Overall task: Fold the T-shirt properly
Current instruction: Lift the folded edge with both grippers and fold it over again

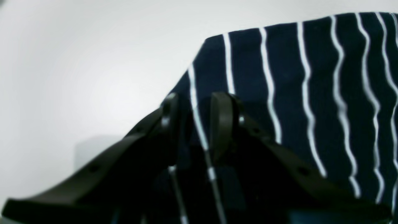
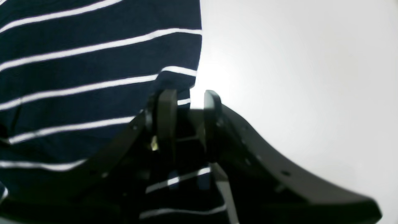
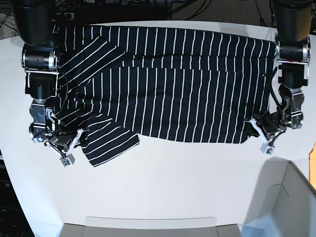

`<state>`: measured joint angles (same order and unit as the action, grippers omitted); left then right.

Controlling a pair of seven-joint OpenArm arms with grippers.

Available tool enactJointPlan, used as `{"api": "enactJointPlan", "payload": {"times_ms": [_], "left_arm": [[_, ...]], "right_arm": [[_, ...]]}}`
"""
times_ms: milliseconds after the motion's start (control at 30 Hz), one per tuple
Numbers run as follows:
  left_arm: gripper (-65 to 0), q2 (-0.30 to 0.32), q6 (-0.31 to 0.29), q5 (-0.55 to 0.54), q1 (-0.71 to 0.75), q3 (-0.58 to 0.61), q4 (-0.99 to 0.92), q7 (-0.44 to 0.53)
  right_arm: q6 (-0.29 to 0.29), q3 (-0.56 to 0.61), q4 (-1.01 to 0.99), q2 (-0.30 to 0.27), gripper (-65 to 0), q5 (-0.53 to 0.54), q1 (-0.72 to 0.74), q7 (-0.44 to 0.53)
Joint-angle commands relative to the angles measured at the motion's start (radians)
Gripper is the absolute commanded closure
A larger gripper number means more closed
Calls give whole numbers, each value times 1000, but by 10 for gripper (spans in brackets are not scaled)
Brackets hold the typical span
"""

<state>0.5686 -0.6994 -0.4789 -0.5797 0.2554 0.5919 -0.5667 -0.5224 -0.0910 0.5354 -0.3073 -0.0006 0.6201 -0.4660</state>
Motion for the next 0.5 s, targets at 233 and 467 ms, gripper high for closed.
{"api": "enactJointPlan", "payload": {"times_ms": [233, 467], "left_arm": [[-167, 15, 1, -10, -26, -1, -8, 18], [-101, 12, 1, -10, 4, 138, -13, 18]], "right_arm": [[-2, 0, 10, -10, -157, -9, 22, -14], [-2, 0, 12, -6, -143, -12, 22, -24]]}}
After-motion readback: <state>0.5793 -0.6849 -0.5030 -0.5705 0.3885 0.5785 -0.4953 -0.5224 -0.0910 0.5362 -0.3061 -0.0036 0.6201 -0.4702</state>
